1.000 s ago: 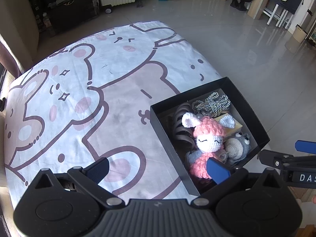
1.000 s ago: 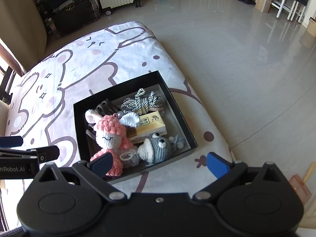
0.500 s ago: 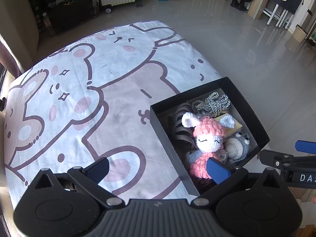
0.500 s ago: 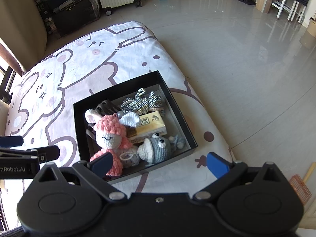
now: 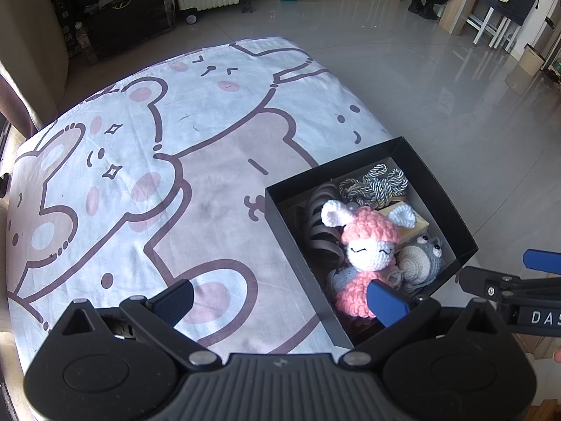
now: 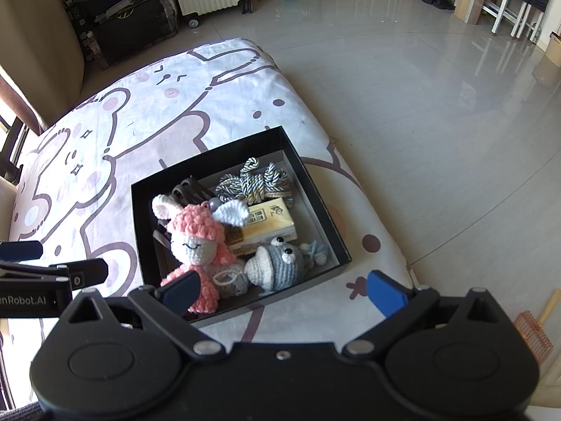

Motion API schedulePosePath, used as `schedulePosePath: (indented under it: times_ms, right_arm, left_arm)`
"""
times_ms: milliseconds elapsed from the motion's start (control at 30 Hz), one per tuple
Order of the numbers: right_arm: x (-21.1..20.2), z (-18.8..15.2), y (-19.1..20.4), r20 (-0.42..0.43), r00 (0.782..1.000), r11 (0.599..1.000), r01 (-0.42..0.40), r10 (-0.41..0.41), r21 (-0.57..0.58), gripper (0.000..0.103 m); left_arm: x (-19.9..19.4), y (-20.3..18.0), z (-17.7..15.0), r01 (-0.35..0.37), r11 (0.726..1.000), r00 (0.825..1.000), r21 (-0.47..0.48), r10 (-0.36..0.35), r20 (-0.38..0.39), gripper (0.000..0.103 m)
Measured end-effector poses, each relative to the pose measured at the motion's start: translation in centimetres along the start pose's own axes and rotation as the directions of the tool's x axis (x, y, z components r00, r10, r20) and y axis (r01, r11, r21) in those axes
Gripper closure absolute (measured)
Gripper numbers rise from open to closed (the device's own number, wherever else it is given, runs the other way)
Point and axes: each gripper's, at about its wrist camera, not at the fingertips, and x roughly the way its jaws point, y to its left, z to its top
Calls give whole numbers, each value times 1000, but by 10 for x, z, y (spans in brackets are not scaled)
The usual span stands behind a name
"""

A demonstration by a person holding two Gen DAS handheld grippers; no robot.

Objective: Organize objects

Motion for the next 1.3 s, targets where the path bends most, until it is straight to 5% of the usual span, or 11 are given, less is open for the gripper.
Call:
schedulePosePath:
  times_ms: [1300]
  right_arm:
    - [-1,1,2,1,1000,1000,0,0,-1,1]
  left_arm:
    - [0,-2,0,6,1000,1000,-2,-6,-1,0]
